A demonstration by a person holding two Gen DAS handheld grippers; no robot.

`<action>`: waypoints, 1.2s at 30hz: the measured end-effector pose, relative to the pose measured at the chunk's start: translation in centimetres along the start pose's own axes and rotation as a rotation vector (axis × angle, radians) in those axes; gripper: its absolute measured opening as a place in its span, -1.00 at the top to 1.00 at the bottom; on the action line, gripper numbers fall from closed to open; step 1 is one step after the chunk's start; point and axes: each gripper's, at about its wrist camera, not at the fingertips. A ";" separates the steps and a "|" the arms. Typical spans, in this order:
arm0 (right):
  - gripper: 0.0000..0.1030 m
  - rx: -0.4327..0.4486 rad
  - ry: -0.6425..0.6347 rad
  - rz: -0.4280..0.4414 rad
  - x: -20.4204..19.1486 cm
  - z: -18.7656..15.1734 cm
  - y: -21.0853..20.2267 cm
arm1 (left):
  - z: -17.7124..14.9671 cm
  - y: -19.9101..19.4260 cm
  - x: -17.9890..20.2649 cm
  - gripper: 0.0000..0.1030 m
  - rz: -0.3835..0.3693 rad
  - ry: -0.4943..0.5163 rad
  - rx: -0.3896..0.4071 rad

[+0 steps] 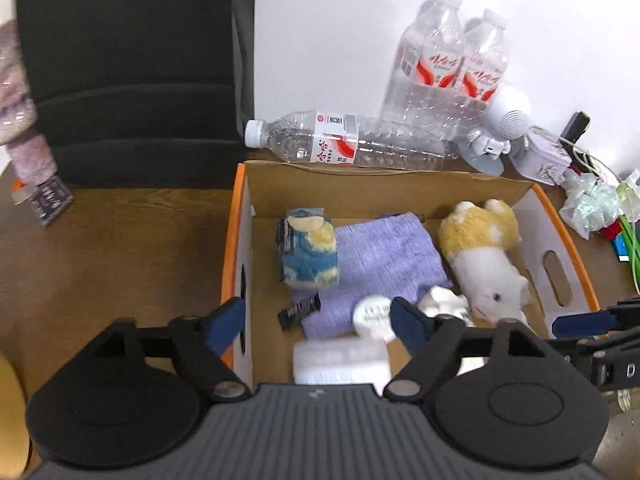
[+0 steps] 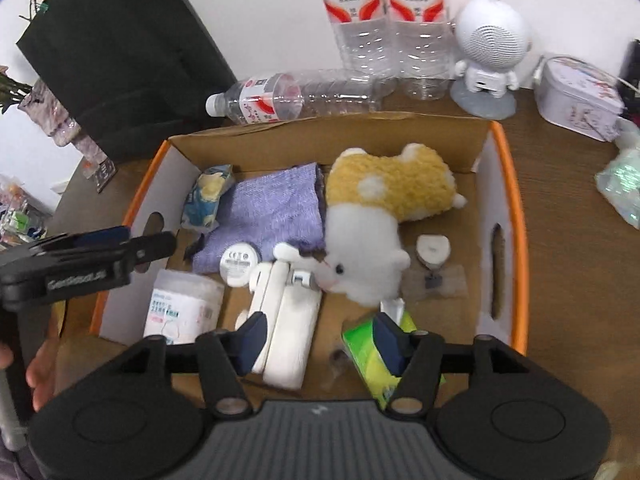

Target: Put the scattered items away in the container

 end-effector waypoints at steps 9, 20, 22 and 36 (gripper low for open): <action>-0.46 0.362 -0.039 -0.028 -1.8 -11.7 -7.5 | -14.6 -10.0 1.8 -1.00 -0.011 -0.027 0.362; -0.75 0.622 -0.070 -0.109 -4.0 -31.5 -4.4 | -30.3 -13.3 1.4 -1.00 0.113 -0.081 0.444; -0.84 0.605 -0.091 -0.122 -4.4 -32.3 -3.8 | -31.0 -12.5 2.3 -1.00 0.131 -0.016 0.421; -1.00 0.495 -0.069 -0.199 -4.3 -32.9 -1.6 | -30.3 -9.2 2.4 -1.00 0.153 -0.012 0.242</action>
Point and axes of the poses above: each gripper's, at about its wrist camera, not at the fingertips, and y roughly the way its jaws point, x to its right, z to its top, and after that the axes turned 4 degrees about -y, right-handed
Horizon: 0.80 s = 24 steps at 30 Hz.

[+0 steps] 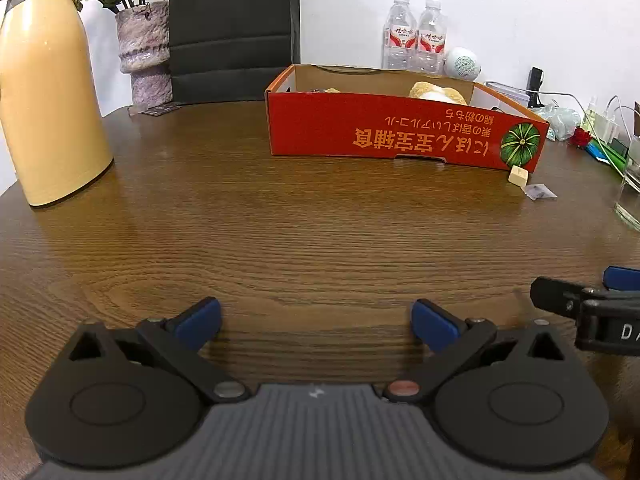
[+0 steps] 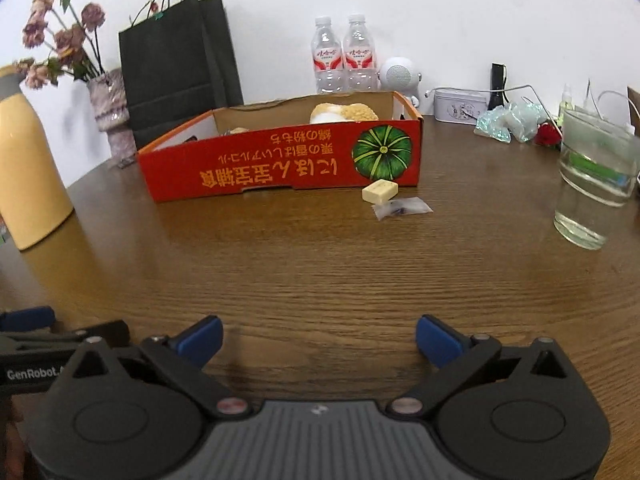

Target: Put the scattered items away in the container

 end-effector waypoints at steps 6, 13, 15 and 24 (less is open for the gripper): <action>-1.00 -0.008 -0.019 -0.007 -0.2 0.0 0.0 | -0.1 0.1 0.0 -1.00 0.001 0.000 -0.001; -1.00 -0.001 -0.002 0.007 0.0 0.0 0.0 | -0.1 0.1 0.0 -1.00 0.000 0.000 -0.001; -1.00 0.000 -0.001 0.008 0.0 0.0 -0.1 | -0.1 0.1 0.0 -1.00 0.000 0.000 -0.001; -1.00 0.015 0.028 0.041 0.9 -0.1 -0.3 | -0.1 0.1 0.0 -1.00 0.000 0.000 -0.001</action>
Point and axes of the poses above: each gripper's, at about its wrist camera, not at the fingertips, and y roughly the way its jaws point, x to its right, z to its top, and after that the axes turned 4 degrees about -y, right-handed
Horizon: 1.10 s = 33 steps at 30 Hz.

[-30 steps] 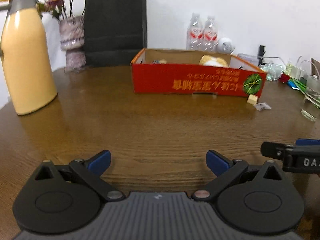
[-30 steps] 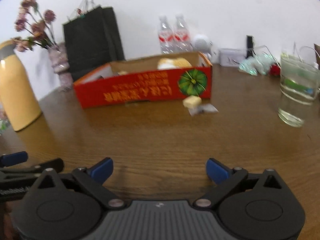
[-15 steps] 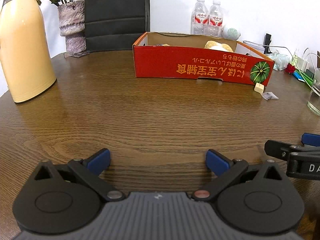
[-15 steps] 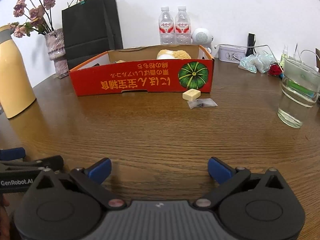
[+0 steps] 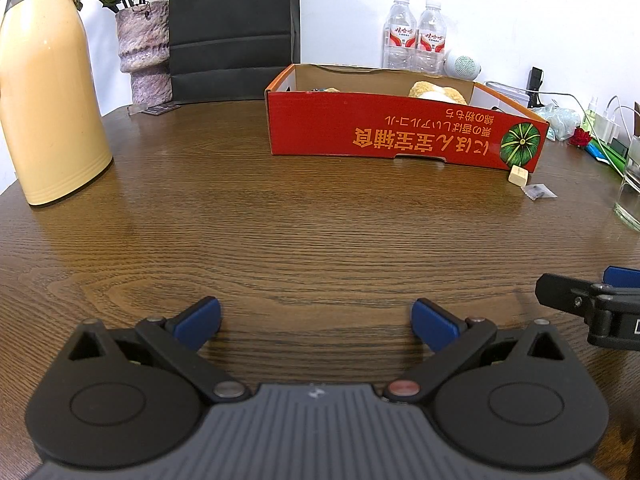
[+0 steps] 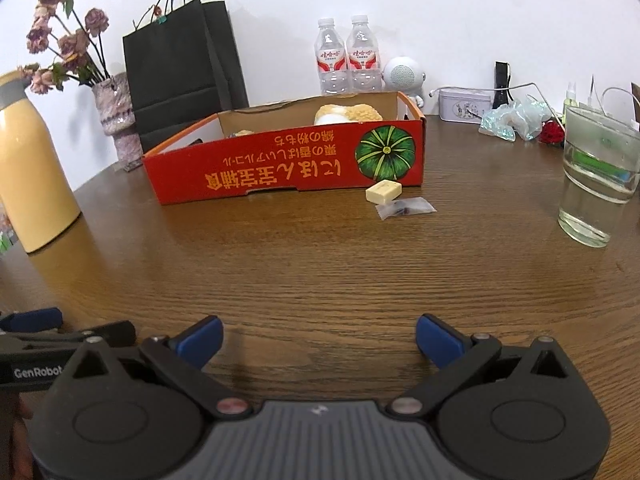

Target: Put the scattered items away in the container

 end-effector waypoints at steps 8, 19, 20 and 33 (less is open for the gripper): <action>-1.00 -0.002 -0.005 -0.008 -0.3 0.0 0.1 | 0.0 0.0 0.0 -1.00 0.000 0.000 0.000; -0.77 0.016 0.009 0.004 1.1 1.7 0.3 | 0.2 0.2 0.0 -1.00 -0.010 -0.009 0.021; -0.77 0.028 -0.005 -0.027 1.6 2.7 0.5 | 0.7 0.3 0.3 -1.00 -0.024 -0.004 0.045; 0.26 -0.047 -0.185 0.024 8.1 8.2 8.7 | 7.7 4.6 7.8 -1.00 -0.267 0.208 0.129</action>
Point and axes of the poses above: each gripper's, at about its wrist camera, not at the fingertips, and y roughly the way its jaws point, x to its right, z to its top, and after that the axes turned 4 degrees about -y, right-handed
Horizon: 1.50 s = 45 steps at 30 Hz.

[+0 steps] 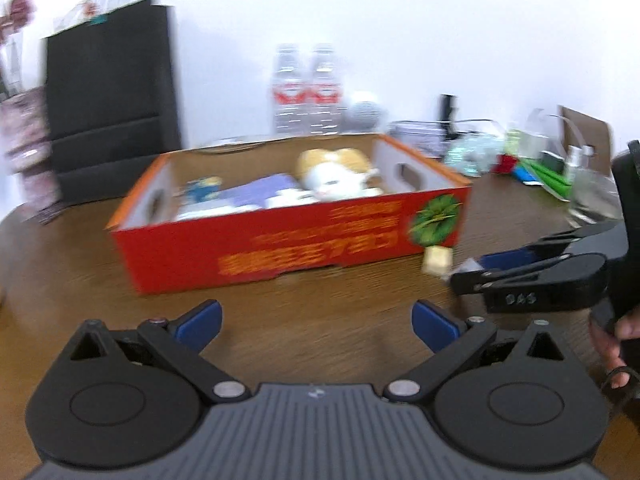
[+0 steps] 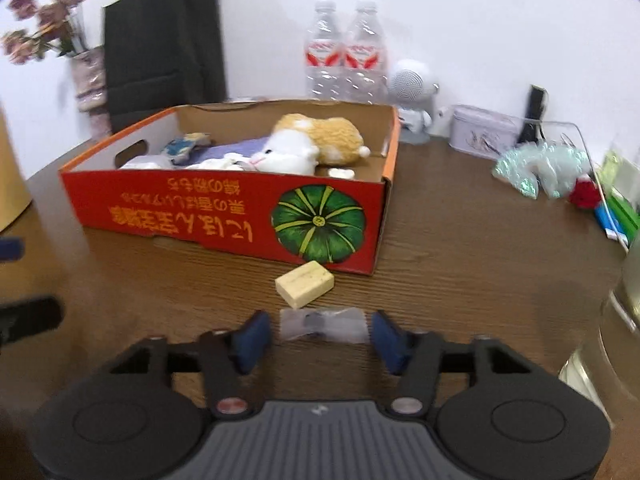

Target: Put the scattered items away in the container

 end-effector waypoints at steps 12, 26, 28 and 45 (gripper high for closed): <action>0.48 -0.029 0.013 -0.067 4.0 -1.3 -1.8 | 2.9 8.5 7.1 -0.62 -0.157 0.150 -0.066; 0.48 -0.011 -0.022 0.048 3.4 -1.9 -1.9 | 2.7 10.7 6.1 0.59 -0.231 0.133 -0.170; 0.48 0.003 -0.037 0.057 2.9 -2.0 -1.8 | 2.5 9.9 5.5 0.59 -0.205 0.131 -0.154; 0.48 0.147 -0.053 0.079 -4.4 -3.6 -4.9 | -4.9 -10.1 -0.6 0.59 0.173 -0.154 0.088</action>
Point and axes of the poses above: each gripper's, at about its wrist camera, not at the fingertips, and y roughly the way its jaws point, x to its right, z to its top, and after that the axes turned 4 degrees about -y, right-handed
